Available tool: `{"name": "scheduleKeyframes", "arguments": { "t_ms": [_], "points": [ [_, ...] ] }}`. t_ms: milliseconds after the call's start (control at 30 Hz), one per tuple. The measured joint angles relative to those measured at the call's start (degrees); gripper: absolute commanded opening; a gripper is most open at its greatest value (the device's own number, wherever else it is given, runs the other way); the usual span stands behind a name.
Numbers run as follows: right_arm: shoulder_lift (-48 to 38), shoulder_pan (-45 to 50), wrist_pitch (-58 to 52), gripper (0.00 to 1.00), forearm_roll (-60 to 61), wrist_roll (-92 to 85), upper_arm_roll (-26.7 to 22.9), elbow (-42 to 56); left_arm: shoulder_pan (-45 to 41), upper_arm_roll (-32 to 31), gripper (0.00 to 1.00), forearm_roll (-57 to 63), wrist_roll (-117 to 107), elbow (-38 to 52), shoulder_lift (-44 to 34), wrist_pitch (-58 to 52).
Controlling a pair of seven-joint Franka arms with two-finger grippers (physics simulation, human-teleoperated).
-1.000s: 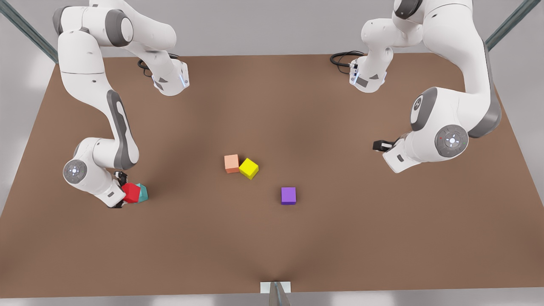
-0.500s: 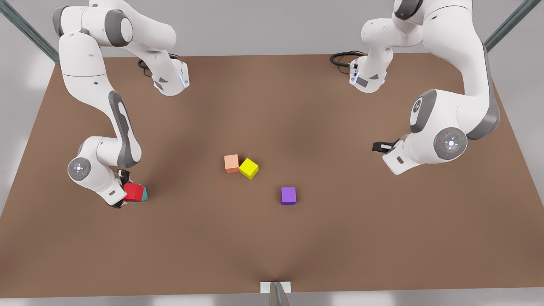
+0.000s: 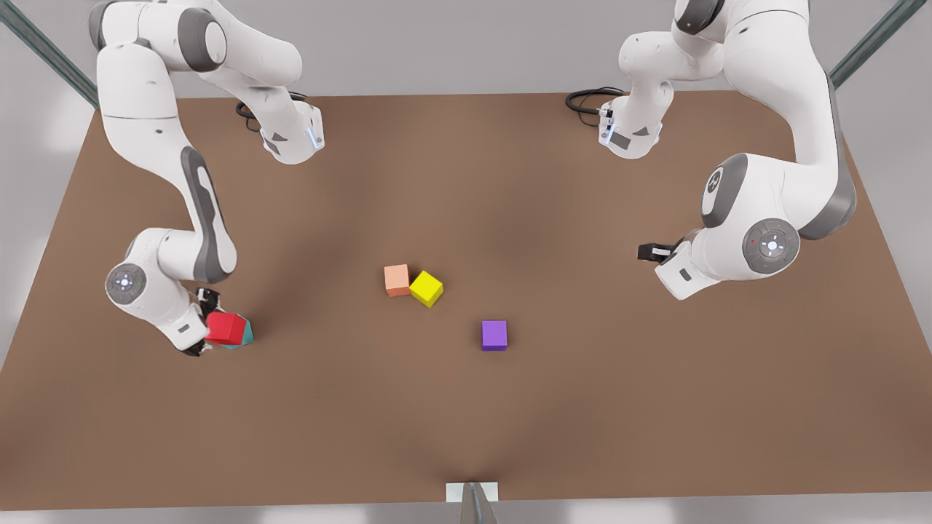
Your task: Pick up red wooden cube and pass to hand red wooden cube and place in blue wooden cube
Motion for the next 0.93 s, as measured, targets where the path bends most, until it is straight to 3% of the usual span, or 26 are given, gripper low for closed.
{"name": "scheduleKeyframes", "arguments": {
  "t_ms": [200, 367, 600, 767, 933],
  "points": [
    [-1.69, 0.05, -4.09, 1.0, 0.48, 0.31, 0.0, 1.77, -0.01, 0.0, 1.0, 0.0, -0.18, 0.0, 0.03, 0.04],
    [-2.44, 0.69, -13.34, 1.0, 1.97, 3.49, 0.16, 9.37, -0.01, 0.0, 1.0, 0.0, -0.3, 0.0, -0.01, 0.05],
    [0.35, 7.7, -38.39, 1.0, 2.11, 31.42, 0.38, 40.63, -0.09, 0.0, 1.0, 0.06, -0.46, 0.09, -0.06, 0.05],
    [-12.71, 7.14, -51.14, 1.0, 1.44, 47.31, 1.0, 35.32, -0.11, 0.0, 1.0, 0.26, -0.79, 0.14, -0.05, 0.03],
    [-15.52, 6.55, -55.25, 1.0, 1.1, 59.33, 1.15, 31.63, -0.04, 0.0, 1.0, 0.45, -1.89, 0.25, -0.05, 0.04]
  ]
}}
